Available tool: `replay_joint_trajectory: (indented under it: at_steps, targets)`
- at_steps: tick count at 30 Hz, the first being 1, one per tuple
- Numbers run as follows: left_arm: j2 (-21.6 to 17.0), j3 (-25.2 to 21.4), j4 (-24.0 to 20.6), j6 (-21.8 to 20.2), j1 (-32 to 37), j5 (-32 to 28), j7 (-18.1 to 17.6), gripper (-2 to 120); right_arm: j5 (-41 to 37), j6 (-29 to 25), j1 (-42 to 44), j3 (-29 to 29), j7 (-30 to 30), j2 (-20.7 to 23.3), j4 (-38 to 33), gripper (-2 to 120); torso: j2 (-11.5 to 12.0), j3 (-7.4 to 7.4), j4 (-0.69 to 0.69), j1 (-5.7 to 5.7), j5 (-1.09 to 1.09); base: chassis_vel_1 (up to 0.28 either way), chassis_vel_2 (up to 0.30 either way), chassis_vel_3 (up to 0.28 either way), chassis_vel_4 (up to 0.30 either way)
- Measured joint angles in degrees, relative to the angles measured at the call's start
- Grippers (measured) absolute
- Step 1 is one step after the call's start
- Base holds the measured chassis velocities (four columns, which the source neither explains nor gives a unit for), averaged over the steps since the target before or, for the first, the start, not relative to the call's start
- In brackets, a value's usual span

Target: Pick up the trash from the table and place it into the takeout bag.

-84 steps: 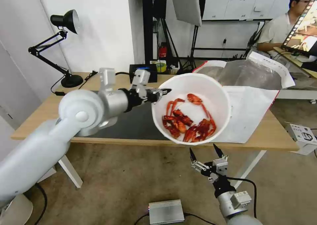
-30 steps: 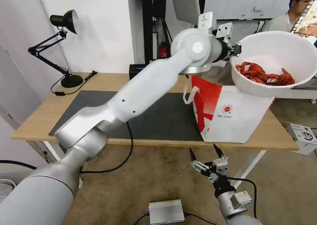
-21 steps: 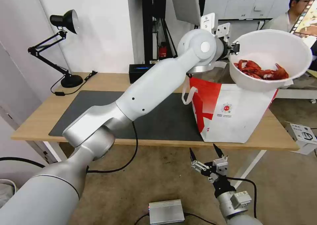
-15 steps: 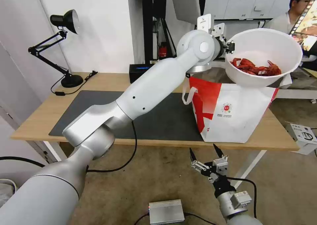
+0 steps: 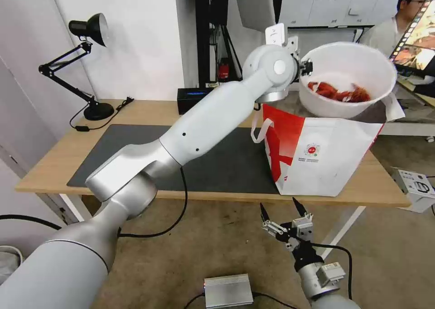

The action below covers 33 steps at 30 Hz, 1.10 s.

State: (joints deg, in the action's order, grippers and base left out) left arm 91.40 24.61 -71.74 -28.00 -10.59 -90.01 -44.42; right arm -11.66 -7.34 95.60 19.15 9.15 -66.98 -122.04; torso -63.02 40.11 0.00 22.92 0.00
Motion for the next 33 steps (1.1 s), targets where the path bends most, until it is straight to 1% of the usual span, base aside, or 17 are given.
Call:
replay_joint_trajectory:
  at_steps: [1,7,18,19,20,21,24,25,28,29,30,31,32,33]
  targets:
    - [0.0,0.4,0.0,-0.2,0.2,0.0,-0.9,0,0.0,0.0,0.0,0.0,0.0,0.0,0.0,100,0.0,0.0,0.0,0.0,0.0,0.0,0.0,0.0,0.0]
    - [0.0,0.9,0.2,-1.0,0.4,0.0,-2.7,0,0.0,0.0,0.0,0.0,0.0,0.0,0.0,100,0.0,0.0,0.0,0.0,0.0,0.0,0.0,0.0,0.0]
    - [0.0,1.3,0.1,-2.0,1.4,-0.3,-3.7,1,0.0,0.0,0.0,0.0,0.0,0.0,0.0,100,0.0,0.0,0.0,0.0,0.0,0.0,0.0,0.0,0.0]
    - [0.0,1.3,0.0,-2.0,1.5,-0.3,-3.7,3,0.0,0.0,0.0,0.0,0.0,0.0,0.0,100,0.0,0.0,0.0,0.0,0.0,0.0,0.0,0.0,0.0]
    - [-0.1,1.3,-0.1,-2.1,1.5,-0.4,-3.7,11,0.0,0.0,0.0,0.0,0.0,0.0,0.0,100,0.0,0.0,0.0,0.0,0.0,0.0,0.0,0.0,0.0]
    - [-0.1,1.3,-0.1,-2.1,1.5,-0.4,-3.7,11,0.0,0.0,0.0,0.0,0.0,0.0,0.0,100,0.0,0.0,0.0,0.0,0.0,0.0,0.0,0.0,0.0]
    - [-0.1,1.4,-0.3,-2.3,1.6,-0.5,-3.6,23,0.0,0.0,0.0,0.0,0.0,0.0,0.0,100,0.0,0.0,0.0,0.0,0.0,0.0,0.0,0.0,0.0]
    - [-0.1,1.4,-0.3,-2.3,1.6,-0.5,-3.6,23,0.0,0.0,0.0,0.0,0.0,0.0,0.0,100,0.0,0.0,0.0,0.0,0.0,0.0,0.0,0.0,0.0]
    - [-0.1,1.6,-0.6,-2.3,1.8,-0.5,-3.5,38,0.0,0.0,0.0,0.0,0.0,0.0,0.0,100,0.0,0.0,0.0,0.0,0.0,0.0,0.0,0.0,0.0]
    - [-0.1,1.6,-0.6,-2.3,1.8,-0.5,-3.5,38,0.0,0.0,0.0,0.0,0.0,0.0,0.0,100,0.0,0.0,0.0,0.0,0.0,0.0,0.0,0.0,0.0]
    - [-0.1,1.7,-0.7,-2.3,1.8,-0.6,-3.5,42,0.0,0.0,0.0,0.0,0.0,0.0,0.0,100,0.0,0.0,0.0,0.0,0.0,0.0,0.0,0.0,0.0]
    - [-0.1,1.7,-0.8,-2.3,1.9,-0.6,-3.4,48,0.0,0.0,0.0,0.0,0.0,0.0,0.0,100,0.0,0.0,0.0,0.0,0.0,0.0,0.0,0.0,0.0]
    - [-0.1,1.7,-0.8,-2.3,2.0,-0.6,-3.4,52,0.0,0.0,0.0,0.0,0.0,0.0,0.0,100,0.0,0.0,0.0,0.0,0.0,0.0,0.0,0.0,0.0]
    - [-0.1,1.7,-0.8,-2.3,2.0,-0.6,-3.4,52,0.0,0.0,0.0,0.0,0.0,0.0,0.0,100,0.0,0.0,0.0,0.0,0.0,0.0,0.0,0.0,0.0]
